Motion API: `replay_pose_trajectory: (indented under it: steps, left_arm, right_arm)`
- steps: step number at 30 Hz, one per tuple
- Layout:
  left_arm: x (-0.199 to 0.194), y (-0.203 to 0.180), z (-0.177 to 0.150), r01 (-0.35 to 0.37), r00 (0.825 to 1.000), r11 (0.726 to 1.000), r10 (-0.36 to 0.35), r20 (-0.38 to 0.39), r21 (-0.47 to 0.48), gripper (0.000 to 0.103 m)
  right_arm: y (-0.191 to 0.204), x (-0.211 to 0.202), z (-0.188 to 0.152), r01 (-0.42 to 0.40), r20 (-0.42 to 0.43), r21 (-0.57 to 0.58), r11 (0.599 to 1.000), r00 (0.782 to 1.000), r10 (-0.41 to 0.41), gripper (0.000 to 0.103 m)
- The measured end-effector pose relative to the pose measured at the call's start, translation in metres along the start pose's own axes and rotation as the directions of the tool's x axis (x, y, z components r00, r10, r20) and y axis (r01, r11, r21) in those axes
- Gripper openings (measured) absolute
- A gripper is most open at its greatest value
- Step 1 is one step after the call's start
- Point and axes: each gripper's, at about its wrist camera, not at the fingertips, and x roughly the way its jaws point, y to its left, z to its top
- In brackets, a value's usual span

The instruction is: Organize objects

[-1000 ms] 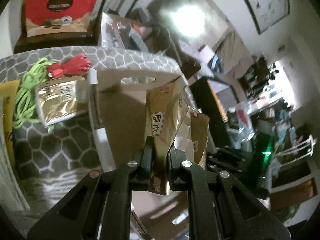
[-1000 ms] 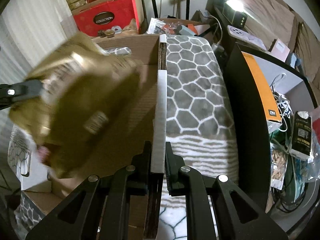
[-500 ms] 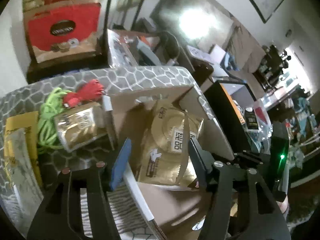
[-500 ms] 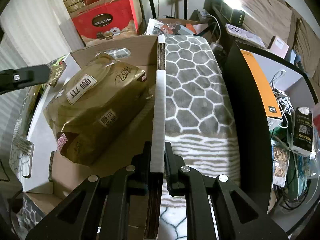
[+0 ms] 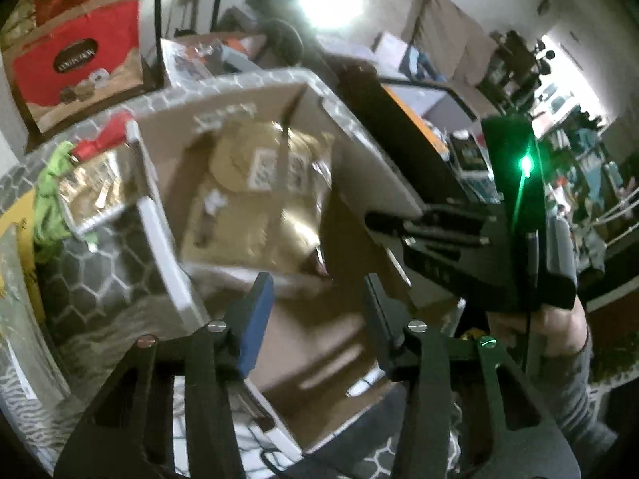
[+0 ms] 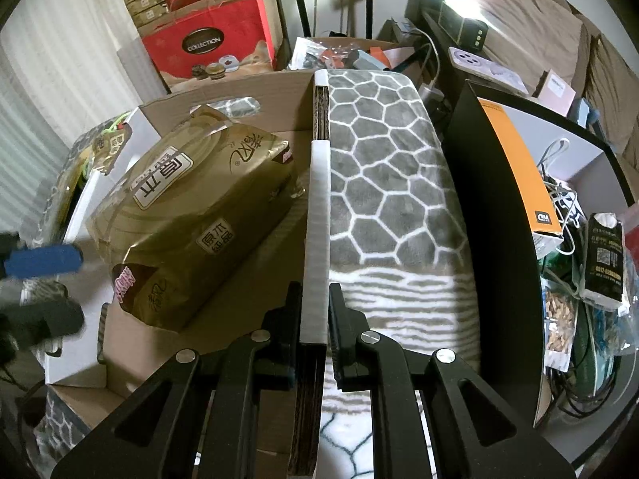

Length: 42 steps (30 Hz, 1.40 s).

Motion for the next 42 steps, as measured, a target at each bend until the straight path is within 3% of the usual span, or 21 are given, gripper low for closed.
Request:
replay_pose_trajectory:
  steps: [8,15,16,17,20,24,28,35,38,39,41,42]
  left_arm:
    - [0.030,0.001,0.003,-0.010,0.997,0.999,0.006,-0.082,-0.048,0.043]
    - [0.039,-0.004,0.017,-0.075,0.991,0.997,0.071,-0.117,-0.031,0.047]
    - [0.041,-0.004,0.019,-0.092,0.989,0.995,0.088,-0.123,-0.025,0.039]
    - [0.042,-0.004,0.021,-0.115,0.986,0.993,0.112,-0.126,-0.011,0.023]
    - [0.048,-0.006,0.022,-0.115,0.983,0.993,0.115,-0.144,0.012,0.011]
    - [0.045,-0.020,0.021,-0.155,0.981,0.984,0.163,-0.101,0.084,0.003]
    - [0.042,-0.026,0.015,-0.143,0.984,0.982,0.154,-0.085,0.126,0.000]
    - [0.023,-0.008,0.003,-0.135,0.987,0.986,0.143,-0.069,0.102,0.000]
    - [0.015,0.013,0.006,-0.075,0.994,0.997,0.074,-0.076,-0.018,0.002]
    - [0.013,0.019,0.008,-0.060,0.996,0.996,0.055,-0.075,-0.059,0.005]
    - [0.010,0.031,0.014,-0.024,0.998,0.991,0.017,-0.054,-0.132,0.031]
    - [0.008,0.034,0.017,-0.027,0.999,0.989,0.021,-0.043,-0.147,0.035]
  right_arm:
    - [0.000,0.000,0.000,-0.003,0.002,0.004,1.000,1.000,0.002,0.012]
    - [0.000,-0.001,-0.001,0.000,0.003,0.005,1.000,1.000,0.000,0.012]
    - [0.001,-0.001,-0.001,0.003,0.004,0.002,1.000,1.000,-0.003,0.012]
    - [0.002,-0.001,-0.001,0.005,0.005,0.001,1.000,1.000,-0.005,0.012]
    - [0.002,0.000,-0.002,0.005,0.008,-0.001,1.000,1.000,-0.005,0.012]
    - [0.002,0.000,-0.003,0.003,0.009,0.006,1.000,1.000,-0.003,0.012]
    - [0.002,0.000,-0.003,0.003,0.008,0.006,1.000,1.000,-0.003,0.012]
    - [0.002,0.002,-0.003,0.000,0.007,0.003,1.000,1.000,0.000,0.012]
    - [0.002,0.002,-0.003,0.001,0.004,0.002,1.000,1.000,-0.001,0.012]
    - [0.003,0.002,-0.002,0.002,0.003,0.003,1.000,1.000,-0.002,0.012]
    - [0.003,0.002,-0.002,0.005,0.003,0.001,1.000,1.000,-0.005,0.012]
    - [0.003,0.002,-0.002,0.006,0.003,0.000,1.000,1.000,-0.006,0.012]
